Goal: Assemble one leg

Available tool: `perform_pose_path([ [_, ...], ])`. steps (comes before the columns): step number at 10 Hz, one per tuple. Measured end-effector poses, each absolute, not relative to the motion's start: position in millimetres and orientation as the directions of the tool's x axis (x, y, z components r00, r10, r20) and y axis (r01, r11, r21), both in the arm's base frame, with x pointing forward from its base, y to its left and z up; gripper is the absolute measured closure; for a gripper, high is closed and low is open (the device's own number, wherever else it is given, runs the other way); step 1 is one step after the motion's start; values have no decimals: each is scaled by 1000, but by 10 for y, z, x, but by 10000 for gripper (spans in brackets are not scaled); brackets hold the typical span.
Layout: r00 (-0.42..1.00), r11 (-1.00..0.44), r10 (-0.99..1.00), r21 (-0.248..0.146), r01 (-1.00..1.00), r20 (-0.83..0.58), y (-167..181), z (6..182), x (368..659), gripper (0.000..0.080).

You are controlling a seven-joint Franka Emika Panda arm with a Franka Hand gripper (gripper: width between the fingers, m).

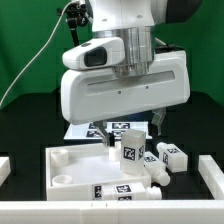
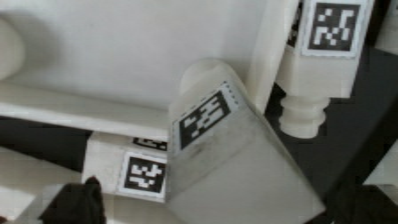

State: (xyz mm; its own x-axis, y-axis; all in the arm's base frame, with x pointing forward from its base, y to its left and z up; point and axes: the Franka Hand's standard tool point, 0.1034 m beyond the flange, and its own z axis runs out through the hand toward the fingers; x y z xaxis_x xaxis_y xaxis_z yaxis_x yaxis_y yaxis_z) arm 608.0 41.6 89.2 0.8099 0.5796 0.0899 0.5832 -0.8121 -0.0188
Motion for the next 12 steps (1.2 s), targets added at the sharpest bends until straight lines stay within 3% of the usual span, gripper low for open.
perform_pose_path([
  [3, 662, -664, 745, 4, 747, 85, 411, 872, 6073, 151],
  [6, 509, -514, 856, 60, 855, 88, 395, 891, 6115, 151],
  [7, 482, -488, 872, 63, 871, 86, 392, 893, 6116, 293],
  [8, 491, -496, 867, 61, 866, 86, 391, 886, 6114, 293],
  [9, 491, -496, 867, 61, 866, 85, 388, 881, 6112, 433],
  [10, 493, -498, 866, 61, 865, 86, 386, 882, 6113, 511],
  [12, 512, -517, 855, 59, 854, 87, 385, 883, 6114, 511],
])
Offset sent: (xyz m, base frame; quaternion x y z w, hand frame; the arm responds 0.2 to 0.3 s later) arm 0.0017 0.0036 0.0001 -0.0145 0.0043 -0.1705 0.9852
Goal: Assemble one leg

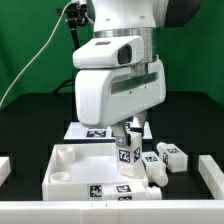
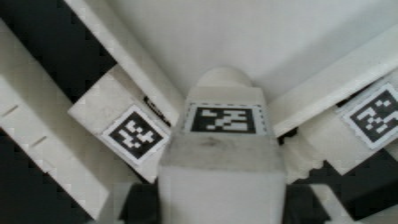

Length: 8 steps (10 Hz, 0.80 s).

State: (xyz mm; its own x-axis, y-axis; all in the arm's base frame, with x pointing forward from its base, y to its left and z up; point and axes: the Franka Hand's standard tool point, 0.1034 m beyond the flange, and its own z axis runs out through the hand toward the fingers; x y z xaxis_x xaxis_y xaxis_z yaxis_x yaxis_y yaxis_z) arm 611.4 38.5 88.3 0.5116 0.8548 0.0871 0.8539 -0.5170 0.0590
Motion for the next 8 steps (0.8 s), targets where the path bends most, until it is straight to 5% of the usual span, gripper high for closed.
perform_pose_path([
  [3, 702, -708, 705, 37, 705, 101, 379, 882, 6119, 511],
  [8, 977, -983, 176, -31, 181, 122, 440, 865, 6120, 511],
])
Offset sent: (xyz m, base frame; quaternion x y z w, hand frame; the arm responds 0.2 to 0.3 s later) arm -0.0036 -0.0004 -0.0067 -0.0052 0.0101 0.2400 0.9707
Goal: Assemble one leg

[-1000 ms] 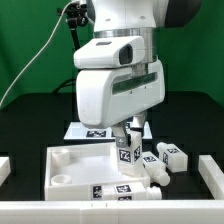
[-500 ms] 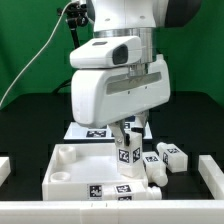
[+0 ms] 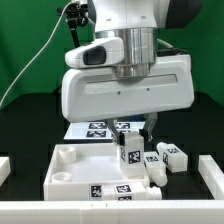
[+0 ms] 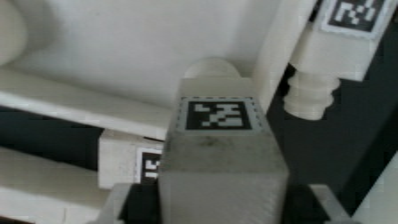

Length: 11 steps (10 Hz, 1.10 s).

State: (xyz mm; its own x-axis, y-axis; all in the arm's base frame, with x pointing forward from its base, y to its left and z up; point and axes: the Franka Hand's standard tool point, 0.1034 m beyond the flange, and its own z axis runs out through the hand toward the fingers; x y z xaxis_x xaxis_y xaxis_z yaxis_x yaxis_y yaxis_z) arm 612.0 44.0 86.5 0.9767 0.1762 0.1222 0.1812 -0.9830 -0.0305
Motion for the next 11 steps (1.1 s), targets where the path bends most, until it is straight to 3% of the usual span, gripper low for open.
perform_pose_path([
  [3, 981, -986, -156, -82, -147, 117, 539, 857, 6120, 512],
  [5, 970, -974, -216, -98, -205, 114, 558, 858, 6126, 512],
  [8, 984, -990, -120, -87, -109, 129, 594, 873, 6135, 192],
  [11, 965, -976, 209, -32, 216, 156, 677, 889, 6139, 152],
])
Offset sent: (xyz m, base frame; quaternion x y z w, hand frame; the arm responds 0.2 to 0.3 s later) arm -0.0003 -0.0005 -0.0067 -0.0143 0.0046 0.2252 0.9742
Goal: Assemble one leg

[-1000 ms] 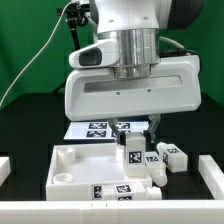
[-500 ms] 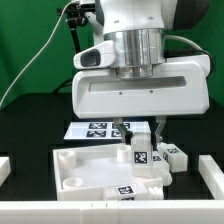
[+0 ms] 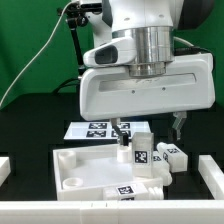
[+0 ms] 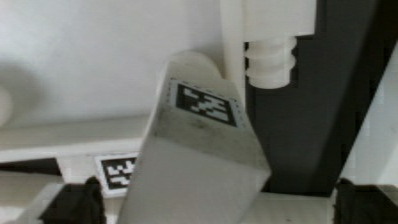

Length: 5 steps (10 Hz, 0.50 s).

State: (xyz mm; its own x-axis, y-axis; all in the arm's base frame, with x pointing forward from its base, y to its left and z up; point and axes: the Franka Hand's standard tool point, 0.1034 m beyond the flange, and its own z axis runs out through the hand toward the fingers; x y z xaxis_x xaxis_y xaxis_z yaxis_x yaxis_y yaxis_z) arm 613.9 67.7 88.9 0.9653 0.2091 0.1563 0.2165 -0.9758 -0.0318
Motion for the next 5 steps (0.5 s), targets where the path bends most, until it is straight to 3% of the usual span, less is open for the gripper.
perform_pose_path([
  [5, 835, -847, 529, 27, 531, 151, 645, 863, 6126, 150],
])
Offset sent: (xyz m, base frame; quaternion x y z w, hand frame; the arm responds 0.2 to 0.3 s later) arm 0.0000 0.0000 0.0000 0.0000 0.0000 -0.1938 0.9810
